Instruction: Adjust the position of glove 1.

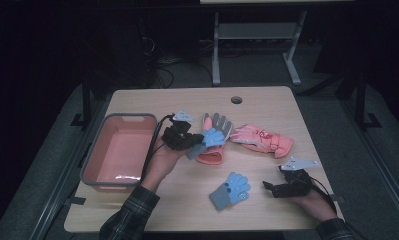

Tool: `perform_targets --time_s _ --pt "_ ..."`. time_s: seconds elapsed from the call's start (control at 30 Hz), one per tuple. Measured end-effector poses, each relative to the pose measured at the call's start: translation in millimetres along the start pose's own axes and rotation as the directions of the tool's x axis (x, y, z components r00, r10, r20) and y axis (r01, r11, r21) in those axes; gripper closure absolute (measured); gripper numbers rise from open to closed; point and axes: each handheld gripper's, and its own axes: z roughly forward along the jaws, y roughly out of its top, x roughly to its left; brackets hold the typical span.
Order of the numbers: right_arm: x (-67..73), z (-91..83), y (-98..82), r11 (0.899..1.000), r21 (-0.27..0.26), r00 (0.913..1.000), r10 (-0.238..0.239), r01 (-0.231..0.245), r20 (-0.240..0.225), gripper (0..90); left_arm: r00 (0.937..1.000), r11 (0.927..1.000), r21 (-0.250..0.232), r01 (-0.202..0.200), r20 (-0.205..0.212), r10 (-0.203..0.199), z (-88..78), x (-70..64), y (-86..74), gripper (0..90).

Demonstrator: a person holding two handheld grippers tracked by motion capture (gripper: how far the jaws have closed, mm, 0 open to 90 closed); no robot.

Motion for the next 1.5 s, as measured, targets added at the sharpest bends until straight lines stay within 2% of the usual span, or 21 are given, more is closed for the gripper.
perform_targets --time_s 0.33,0.5,0.87,0.93,1.07,1.23,1.4,1.43,1.5 --pt "0.0 0.0 0.0 1.000 -0.001 1.0000 0.000 0.000 0.000 12.8 0.9981 0.9988 0.032 -0.036 0.051 0.035 5.9 -38.1 -14.3 87.6" --pt "0.0 0.0 0.0 1.000 -0.001 1.0000 0.000 0.000 0.000 12.8 0.9968 0.9969 0.055 -0.056 0.060 0.053 9.7 -50.6 -19.9 87.5" --pt "0.1 0.0 0.0 1.000 0.000 1.0000 0.001 -0.001 0.000 12.8 0.9944 0.9923 0.099 -0.075 0.082 0.067 24.6 -73.9 -33.1 87.5" --pt "0.0 0.0 0.0 1.000 0.000 1.0000 0.000 0.000 0.000 12.8 0.9932 0.9904 0.111 -0.083 0.092 0.072 30.6 -83.0 -36.1 87.5" --pt "0.1 0.0 0.0 1.000 0.000 1.0000 0.001 -0.001 0.000 12.8 0.9919 0.9870 0.125 -0.101 0.090 0.090 37.0 -88.9 -38.4 87.5" --pt "0.0 0.0 0.0 1.000 0.000 1.0000 0.000 0.000 0.000 12.8 0.9924 0.9819 0.149 -0.117 0.054 0.110 41.5 -87.6 -42.9 87.4" --pt "0.0 0.0 0.0 1.000 0.000 1.0000 0.000 0.000 -0.001 12.8 0.9957 0.9846 0.155 -0.081 0.057 0.073 46.3 -76.7 -51.8 86.0" --pt "0.0 0.0 0.0 1.000 0.000 1.0000 0.000 0.000 -0.001 12.8 0.9961 0.9852 0.155 -0.075 0.059 0.066 47.2 -75.2 -53.6 84.1" --pt "-0.1 0.0 0.0 1.000 0.000 1.0000 -0.001 0.001 0.000 12.8 0.9964 0.9864 0.148 -0.072 0.056 0.065 45.8 -71.3 -55.1 69.7"
